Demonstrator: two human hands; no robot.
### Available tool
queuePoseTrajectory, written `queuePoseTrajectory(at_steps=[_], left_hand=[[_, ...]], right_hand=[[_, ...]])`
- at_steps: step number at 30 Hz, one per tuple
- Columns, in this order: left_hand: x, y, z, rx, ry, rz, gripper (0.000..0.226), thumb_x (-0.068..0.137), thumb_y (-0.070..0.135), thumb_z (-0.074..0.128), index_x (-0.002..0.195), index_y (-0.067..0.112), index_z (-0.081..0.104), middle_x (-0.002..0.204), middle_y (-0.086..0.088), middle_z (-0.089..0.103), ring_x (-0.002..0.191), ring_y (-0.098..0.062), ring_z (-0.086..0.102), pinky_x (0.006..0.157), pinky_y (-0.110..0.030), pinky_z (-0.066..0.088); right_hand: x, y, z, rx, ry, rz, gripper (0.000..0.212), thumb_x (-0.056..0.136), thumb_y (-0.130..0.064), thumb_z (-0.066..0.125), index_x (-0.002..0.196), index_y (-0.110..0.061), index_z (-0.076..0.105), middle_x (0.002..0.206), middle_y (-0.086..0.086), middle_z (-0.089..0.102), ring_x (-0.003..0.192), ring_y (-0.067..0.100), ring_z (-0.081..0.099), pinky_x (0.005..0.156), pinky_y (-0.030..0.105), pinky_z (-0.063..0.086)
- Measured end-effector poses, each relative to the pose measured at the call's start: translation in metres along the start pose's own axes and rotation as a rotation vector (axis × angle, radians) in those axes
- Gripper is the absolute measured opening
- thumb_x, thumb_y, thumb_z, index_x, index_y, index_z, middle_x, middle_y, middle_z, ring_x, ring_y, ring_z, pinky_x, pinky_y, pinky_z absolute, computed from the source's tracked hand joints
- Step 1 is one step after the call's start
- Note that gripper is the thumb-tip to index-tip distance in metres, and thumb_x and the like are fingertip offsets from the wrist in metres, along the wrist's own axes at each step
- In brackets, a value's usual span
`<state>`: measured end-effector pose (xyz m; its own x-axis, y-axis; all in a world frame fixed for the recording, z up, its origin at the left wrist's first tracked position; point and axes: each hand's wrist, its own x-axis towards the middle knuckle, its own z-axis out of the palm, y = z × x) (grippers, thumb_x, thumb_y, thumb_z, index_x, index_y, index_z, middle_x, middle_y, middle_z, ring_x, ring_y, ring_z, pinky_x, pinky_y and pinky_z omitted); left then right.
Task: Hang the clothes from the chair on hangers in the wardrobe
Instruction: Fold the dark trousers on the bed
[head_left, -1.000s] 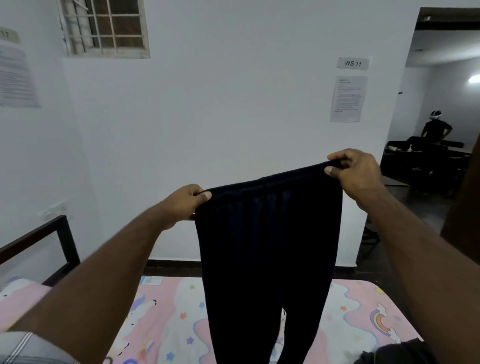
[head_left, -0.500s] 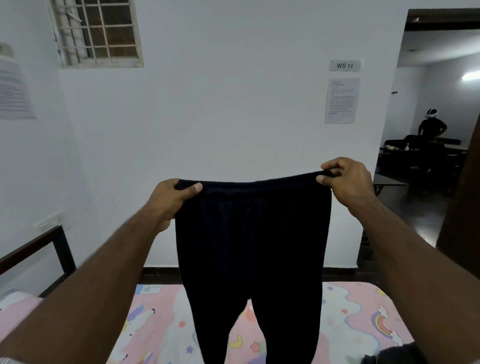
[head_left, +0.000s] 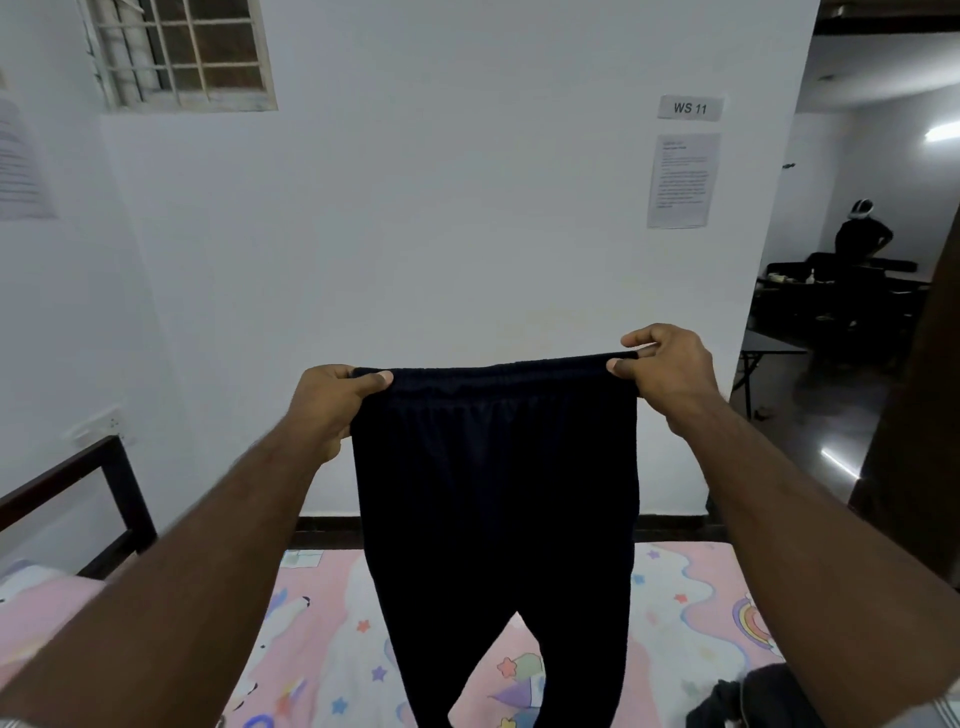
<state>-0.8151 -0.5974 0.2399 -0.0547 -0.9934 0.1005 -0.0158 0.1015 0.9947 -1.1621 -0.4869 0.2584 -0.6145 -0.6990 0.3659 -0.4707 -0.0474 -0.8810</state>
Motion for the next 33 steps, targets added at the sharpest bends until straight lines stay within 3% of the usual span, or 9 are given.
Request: queuePoseTrajectory(at_steps=[6, 13, 16, 23, 27, 33], left_hand=[[-0.007, 0.004, 0.022, -0.127, 0.011, -0.017, 0.025, 0.083, 0.015, 0.081, 0.101, 0.0, 0.07, 0.096, -0.012, 0.077, 0.085, -0.025, 0.076, 0.079, -0.04, 0.062], [-0.027, 0.011, 0.06, -0.186, -0.232, -0.01, 0.021, 0.091, 0.006, 0.071, 0.111, 0.001, 0.071, 0.102, -0.012, 0.077, 0.095, -0.024, 0.075, 0.086, -0.036, 0.059], [-0.034, 0.01, 0.074, -0.2, -0.272, 0.014, 0.022, 0.091, 0.003, 0.069, 0.113, 0.002, 0.07, 0.105, -0.013, 0.076, 0.095, -0.025, 0.075, 0.087, -0.035, 0.059], [-0.041, 0.003, 0.078, -0.207, -0.288, 0.075, 0.019, 0.094, 0.002, 0.065, 0.113, 0.001, 0.07, 0.104, -0.013, 0.076, 0.094, -0.024, 0.075, 0.079, -0.029, 0.06], [-0.043, 0.001, 0.074, -0.198, -0.38, 0.107, 0.023, 0.094, 0.007, 0.067, 0.116, 0.001, 0.07, 0.107, -0.014, 0.076, 0.099, -0.025, 0.074, 0.082, -0.029, 0.059], [-0.038, -0.002, 0.066, -0.112, -0.366, 0.18, 0.022, 0.092, 0.001, 0.066, 0.113, 0.005, 0.072, 0.106, -0.013, 0.076, 0.1, -0.028, 0.073, 0.086, -0.033, 0.059]], right_hand=[[-0.012, -0.012, 0.023, 0.161, -0.016, 0.11, 0.028, 0.064, -0.009, 0.086, 0.085, -0.02, 0.071, 0.088, 0.009, 0.072, 0.078, 0.025, 0.074, 0.073, 0.045, 0.063], [-0.046, -0.041, 0.069, 0.265, -0.105, 0.064, 0.029, 0.064, -0.009, 0.085, 0.086, -0.018, 0.069, 0.087, 0.008, 0.072, 0.076, 0.021, 0.074, 0.069, 0.042, 0.063], [-0.057, -0.047, 0.088, 0.262, -0.13, 0.025, 0.031, 0.062, -0.021, 0.086, 0.086, -0.024, 0.068, 0.086, 0.003, 0.073, 0.077, 0.017, 0.074, 0.072, 0.041, 0.063], [-0.072, -0.052, 0.098, 0.291, -0.177, 0.039, 0.023, 0.079, -0.023, 0.082, 0.096, -0.022, 0.067, 0.091, 0.003, 0.072, 0.074, 0.015, 0.074, 0.069, 0.037, 0.063], [-0.075, -0.054, 0.103, 0.352, -0.25, 0.074, 0.009, 0.092, -0.015, 0.065, 0.1, -0.018, 0.067, 0.098, 0.007, 0.071, 0.082, 0.017, 0.073, 0.075, 0.036, 0.063], [-0.072, -0.056, 0.089, 0.424, -0.412, 0.081, 0.02, 0.093, -0.003, 0.06, 0.109, -0.013, 0.064, 0.104, 0.013, 0.072, 0.093, 0.023, 0.074, 0.083, 0.033, 0.061]])
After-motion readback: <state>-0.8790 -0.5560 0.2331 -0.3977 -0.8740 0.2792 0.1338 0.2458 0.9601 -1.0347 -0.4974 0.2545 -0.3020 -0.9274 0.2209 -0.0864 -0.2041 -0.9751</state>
